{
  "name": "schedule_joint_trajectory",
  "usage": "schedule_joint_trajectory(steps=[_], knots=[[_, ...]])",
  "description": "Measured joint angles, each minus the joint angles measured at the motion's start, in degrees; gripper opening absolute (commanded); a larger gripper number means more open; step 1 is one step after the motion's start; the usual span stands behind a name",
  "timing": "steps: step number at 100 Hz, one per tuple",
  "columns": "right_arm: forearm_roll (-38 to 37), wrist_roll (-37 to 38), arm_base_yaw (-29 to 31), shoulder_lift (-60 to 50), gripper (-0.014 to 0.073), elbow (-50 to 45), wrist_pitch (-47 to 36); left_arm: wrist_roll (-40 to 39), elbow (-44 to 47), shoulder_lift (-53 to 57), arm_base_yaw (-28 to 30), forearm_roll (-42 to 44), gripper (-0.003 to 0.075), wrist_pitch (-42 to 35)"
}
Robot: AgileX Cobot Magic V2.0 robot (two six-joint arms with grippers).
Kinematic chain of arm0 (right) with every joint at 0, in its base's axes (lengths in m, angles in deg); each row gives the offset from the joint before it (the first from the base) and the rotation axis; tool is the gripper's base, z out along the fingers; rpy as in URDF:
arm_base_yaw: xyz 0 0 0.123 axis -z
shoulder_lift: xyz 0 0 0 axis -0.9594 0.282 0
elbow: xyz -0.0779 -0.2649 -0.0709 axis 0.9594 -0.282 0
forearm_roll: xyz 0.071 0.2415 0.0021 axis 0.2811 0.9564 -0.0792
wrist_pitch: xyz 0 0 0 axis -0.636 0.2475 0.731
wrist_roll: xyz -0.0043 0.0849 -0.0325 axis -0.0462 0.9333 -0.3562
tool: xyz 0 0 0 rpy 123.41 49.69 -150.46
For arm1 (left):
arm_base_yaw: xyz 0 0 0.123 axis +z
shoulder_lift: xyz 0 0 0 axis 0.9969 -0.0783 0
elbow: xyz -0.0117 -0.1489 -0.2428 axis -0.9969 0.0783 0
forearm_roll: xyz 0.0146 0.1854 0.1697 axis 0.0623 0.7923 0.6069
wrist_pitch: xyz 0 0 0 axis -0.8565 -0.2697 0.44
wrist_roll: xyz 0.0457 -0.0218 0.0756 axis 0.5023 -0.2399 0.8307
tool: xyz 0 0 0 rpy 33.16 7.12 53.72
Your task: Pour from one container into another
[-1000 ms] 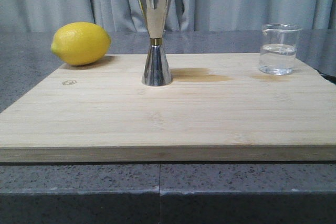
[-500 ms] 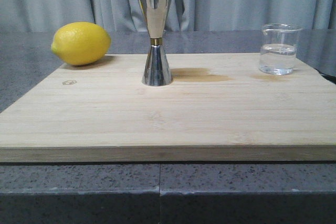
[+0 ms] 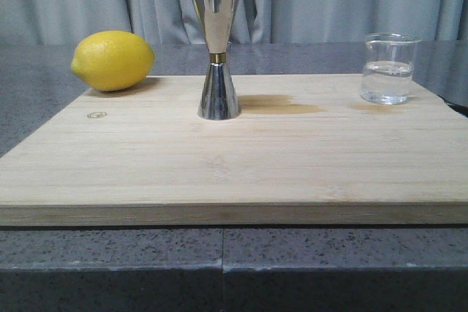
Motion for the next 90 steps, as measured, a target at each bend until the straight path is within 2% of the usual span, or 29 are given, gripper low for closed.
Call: schedule_joint_trajectory(steps=[50, 73, 90], knots=[[0.1, 0.0, 0.0, 0.0, 0.0406, 0.3, 1.6, 0.0, -0.4, -0.1, 0.0, -2.0, 0.0555, 1.0], [0.2, 0.0, 0.0, 4.8, 0.0419, 5.8, 10.2, 4.1, -7.9, -5.4, 0.0, -2.1, 0.0555, 14.2], [0.5, -0.5, 0.0, 10.0, 0.0576, 9.0, 15.0, 11.5, -13.8, -12.4, 0.0, -7.0, 0.0555, 24.7]])
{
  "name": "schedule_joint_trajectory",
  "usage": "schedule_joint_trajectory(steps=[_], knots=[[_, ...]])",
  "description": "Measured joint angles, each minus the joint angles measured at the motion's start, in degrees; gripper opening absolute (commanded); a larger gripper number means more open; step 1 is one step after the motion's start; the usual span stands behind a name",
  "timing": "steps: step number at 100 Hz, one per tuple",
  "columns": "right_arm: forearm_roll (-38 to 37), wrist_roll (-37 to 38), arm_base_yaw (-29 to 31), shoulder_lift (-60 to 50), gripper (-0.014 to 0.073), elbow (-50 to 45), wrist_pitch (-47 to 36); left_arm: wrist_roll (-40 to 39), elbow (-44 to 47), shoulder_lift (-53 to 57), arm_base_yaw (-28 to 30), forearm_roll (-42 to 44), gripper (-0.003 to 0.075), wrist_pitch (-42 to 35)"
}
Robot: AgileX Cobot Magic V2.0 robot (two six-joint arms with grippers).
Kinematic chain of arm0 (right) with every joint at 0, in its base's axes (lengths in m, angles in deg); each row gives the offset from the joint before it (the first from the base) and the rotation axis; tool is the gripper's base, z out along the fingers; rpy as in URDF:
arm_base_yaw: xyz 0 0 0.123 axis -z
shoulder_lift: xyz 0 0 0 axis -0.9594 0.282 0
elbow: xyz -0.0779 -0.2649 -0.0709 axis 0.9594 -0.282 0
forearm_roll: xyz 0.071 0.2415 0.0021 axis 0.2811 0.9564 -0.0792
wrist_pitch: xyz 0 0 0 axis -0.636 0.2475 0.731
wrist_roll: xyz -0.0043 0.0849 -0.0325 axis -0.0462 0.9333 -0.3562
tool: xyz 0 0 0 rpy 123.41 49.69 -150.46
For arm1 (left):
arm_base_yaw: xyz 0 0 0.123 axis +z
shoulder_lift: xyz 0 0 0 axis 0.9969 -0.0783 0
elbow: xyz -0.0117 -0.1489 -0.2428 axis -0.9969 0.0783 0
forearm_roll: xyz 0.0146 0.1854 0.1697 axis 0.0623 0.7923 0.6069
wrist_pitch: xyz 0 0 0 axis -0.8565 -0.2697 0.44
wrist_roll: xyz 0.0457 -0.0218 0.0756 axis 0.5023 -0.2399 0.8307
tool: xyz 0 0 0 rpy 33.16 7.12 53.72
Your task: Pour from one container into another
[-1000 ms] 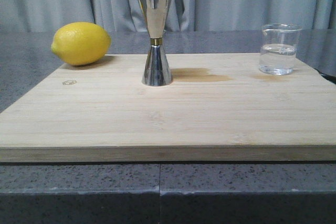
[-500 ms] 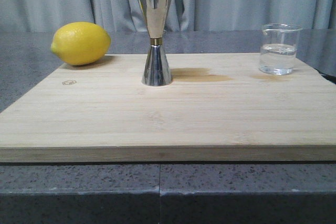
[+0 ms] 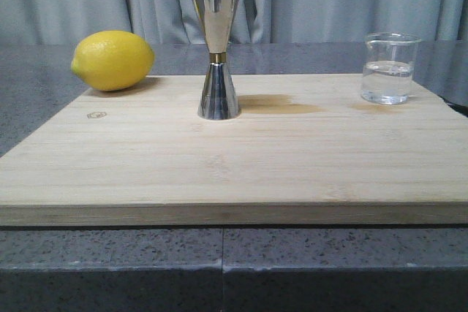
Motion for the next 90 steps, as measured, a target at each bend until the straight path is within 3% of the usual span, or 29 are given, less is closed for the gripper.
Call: schedule_joint_trajectory(steps=[15, 56, 90], knots=[[1.2, -0.5, 0.0, 4.3, 0.0615, 1.7, 3.1, 11.4, -2.4, -6.1, 0.0, -12.1, 0.0555, 4.0], [7.0, -5.6, 0.0, 13.2, 0.0615, 2.6, 4.6, 57.4, 0.2, -21.4, 0.0, -53.6, 0.0555, 4.4], [7.2, -6.2, 0.0, 14.6, 0.0615, 2.6, 3.6, 83.4, 1.8, -38.9, -1.8, -72.1, 0.0555, 6.5]])
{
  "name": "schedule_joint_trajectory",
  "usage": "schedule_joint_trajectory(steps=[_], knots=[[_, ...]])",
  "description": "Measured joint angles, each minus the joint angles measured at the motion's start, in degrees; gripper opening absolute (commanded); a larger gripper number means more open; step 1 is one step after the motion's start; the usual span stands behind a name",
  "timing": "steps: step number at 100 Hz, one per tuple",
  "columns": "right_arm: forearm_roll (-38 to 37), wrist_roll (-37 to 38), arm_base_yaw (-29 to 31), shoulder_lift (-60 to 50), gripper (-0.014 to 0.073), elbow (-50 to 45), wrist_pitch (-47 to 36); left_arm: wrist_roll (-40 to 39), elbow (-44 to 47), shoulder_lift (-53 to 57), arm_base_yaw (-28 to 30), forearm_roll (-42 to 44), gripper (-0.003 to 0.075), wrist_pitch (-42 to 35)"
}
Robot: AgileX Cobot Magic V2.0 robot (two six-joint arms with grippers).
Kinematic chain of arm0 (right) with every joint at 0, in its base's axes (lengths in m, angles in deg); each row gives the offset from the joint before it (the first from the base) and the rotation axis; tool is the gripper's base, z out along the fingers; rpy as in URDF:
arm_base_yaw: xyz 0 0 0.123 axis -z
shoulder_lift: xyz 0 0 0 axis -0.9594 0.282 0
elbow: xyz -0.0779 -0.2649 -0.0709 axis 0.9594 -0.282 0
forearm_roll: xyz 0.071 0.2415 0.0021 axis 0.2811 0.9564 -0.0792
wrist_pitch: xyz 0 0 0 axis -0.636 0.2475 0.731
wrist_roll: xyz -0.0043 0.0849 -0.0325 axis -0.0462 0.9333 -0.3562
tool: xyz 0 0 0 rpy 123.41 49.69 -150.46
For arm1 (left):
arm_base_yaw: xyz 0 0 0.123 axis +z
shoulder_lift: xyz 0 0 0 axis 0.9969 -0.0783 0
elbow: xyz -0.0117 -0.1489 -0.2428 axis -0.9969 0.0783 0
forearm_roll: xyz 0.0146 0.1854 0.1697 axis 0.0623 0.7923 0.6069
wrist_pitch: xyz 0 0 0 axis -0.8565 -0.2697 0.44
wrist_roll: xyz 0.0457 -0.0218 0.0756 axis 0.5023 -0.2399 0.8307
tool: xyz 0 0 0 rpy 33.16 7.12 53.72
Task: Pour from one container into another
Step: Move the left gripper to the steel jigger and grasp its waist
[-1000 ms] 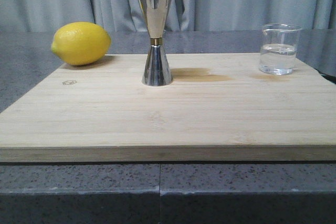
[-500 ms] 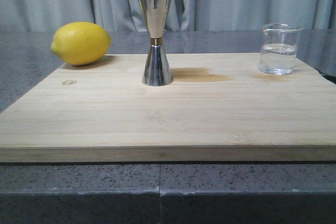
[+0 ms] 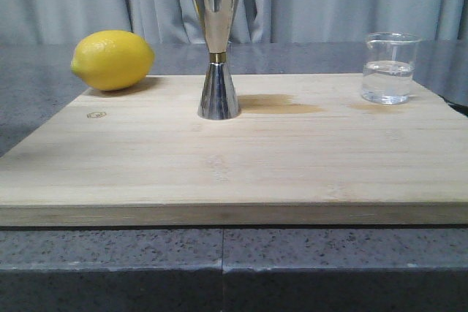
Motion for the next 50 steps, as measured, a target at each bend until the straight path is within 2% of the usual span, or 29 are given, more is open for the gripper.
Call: schedule_joint_trajectory(steps=[34, 50], knots=[[0.0, -0.1, 0.0, 0.0, 0.0615, 0.0, -1.1, 20.5, 0.0, -14.9, -9.3, -15.0, 0.0555, 1.2], [0.0, -0.1, 0.0, 0.0, 0.0615, 0.0, -1.3, 27.1, -1.4, -21.1, -12.8, -16.9, 0.0555, 2.4]])
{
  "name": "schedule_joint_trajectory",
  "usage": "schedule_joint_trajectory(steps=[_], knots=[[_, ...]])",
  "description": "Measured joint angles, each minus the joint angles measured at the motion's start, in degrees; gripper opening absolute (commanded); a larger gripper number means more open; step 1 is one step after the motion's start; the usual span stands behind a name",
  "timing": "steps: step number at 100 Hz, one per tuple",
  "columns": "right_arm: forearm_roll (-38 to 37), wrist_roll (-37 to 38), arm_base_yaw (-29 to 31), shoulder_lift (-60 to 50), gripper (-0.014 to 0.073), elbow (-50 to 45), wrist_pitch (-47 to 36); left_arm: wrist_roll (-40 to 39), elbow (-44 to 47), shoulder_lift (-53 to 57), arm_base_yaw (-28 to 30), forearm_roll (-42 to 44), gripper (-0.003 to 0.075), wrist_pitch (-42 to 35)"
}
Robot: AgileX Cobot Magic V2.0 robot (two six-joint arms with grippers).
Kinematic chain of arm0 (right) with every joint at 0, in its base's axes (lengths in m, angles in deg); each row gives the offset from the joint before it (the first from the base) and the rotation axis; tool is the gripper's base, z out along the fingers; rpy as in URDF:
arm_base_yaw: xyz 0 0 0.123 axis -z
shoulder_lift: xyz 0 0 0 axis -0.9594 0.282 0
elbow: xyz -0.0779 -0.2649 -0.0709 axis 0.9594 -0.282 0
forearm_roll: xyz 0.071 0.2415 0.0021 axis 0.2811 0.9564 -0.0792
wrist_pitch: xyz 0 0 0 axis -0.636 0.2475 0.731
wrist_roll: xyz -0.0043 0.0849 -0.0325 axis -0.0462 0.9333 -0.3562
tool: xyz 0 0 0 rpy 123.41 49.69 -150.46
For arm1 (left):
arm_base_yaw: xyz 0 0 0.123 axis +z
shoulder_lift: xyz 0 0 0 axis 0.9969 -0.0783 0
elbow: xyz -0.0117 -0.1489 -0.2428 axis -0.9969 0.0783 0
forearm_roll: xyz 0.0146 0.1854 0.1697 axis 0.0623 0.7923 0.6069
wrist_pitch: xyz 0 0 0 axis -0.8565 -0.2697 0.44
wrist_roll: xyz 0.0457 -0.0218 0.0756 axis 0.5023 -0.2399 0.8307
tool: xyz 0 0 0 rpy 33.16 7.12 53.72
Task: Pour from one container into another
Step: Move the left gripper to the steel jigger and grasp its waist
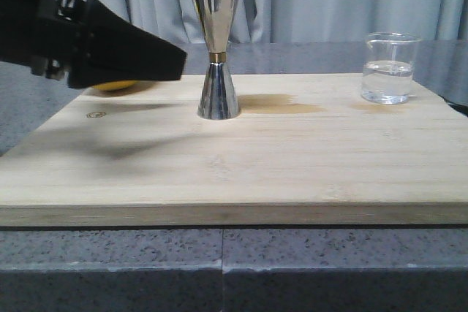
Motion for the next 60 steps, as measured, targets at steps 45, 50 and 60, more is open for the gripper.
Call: schedule_joint_trajectory(steps=[45, 50, 60], knots=[[0.0, 0.0, 0.0, 0.0, 0.0615, 0.0, 0.0, 1.3, -9.0, -10.1, -2.3, -0.4, 0.0555, 4.4], [0.0, 0.0, 0.0, 0.0, 0.0615, 0.0, 0.0, 1.3, -9.9, -10.6, -2.3, -0.4, 0.0555, 4.9], [0.0, 0.0, 0.0, 0.0, 0.0615, 0.0, 0.0, 1.3, -11.9, -12.2, -2.3, -0.4, 0.0555, 6.9]])
